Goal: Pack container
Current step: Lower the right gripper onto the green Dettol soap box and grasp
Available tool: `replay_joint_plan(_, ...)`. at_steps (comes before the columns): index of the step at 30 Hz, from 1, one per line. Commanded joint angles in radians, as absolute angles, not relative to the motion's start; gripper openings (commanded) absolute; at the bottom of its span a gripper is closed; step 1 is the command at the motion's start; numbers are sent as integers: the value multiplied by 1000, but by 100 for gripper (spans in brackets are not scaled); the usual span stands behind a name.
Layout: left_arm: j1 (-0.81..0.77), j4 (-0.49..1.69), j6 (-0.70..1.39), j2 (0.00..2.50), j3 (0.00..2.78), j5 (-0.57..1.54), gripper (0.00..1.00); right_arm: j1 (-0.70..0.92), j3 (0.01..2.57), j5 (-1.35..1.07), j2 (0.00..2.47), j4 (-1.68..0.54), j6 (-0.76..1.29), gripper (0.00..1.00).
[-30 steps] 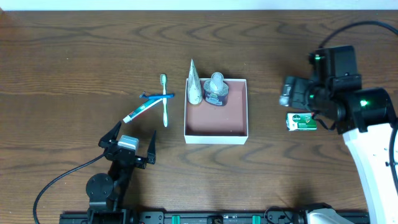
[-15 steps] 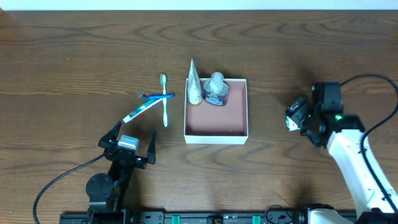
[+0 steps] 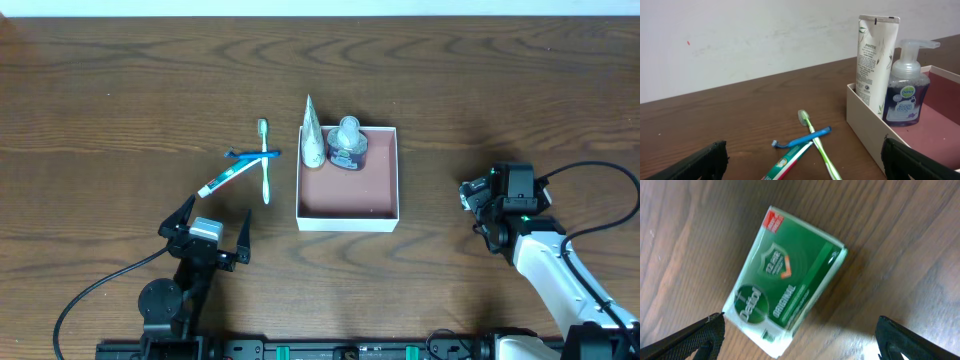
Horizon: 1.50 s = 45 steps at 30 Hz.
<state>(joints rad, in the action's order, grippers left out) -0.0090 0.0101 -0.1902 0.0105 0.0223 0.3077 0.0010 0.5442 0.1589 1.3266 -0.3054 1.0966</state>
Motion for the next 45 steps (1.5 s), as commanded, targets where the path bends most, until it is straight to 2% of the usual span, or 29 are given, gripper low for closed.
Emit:
replay_joint_plan(1, -5, 44, -189, 4, 4, 310, 98, -7, 530, 251, 1332, -270, 1099, 96)
replay_joint_plan(8, -5, 44, -189, 4, 4, 310, 98, -7, 529, 285, 1406, -102, 934, 98)
replay_joint_plan(17, -5, 44, -189, 4, 4, 310, 98, -7, 529, 261, 1560, 36, 926, 98)
replay_joint_plan(21, -5, 44, -189, 4, 4, 310, 98, -7, 529, 261, 1568, 102, 873, 94)
replay_joint_plan(26, -5, 44, -189, 4, 4, 310, 98, -7, 532, 174, 1568, 170, 665, 89)
replay_joint_plan(29, -5, 44, -189, 4, 4, 310, 98, -7, 544, 71, 1568, 103, 590, 90)
replay_joint_plan(34, -5, 44, -189, 4, 4, 310, 98, -9, 589, -54, 1568, -169, 590, 86)
replay_joint_plan(45, -5, 44, -189, 4, 4, 310, 98, -9, 723, -65, 1568, -613, 474, 97)
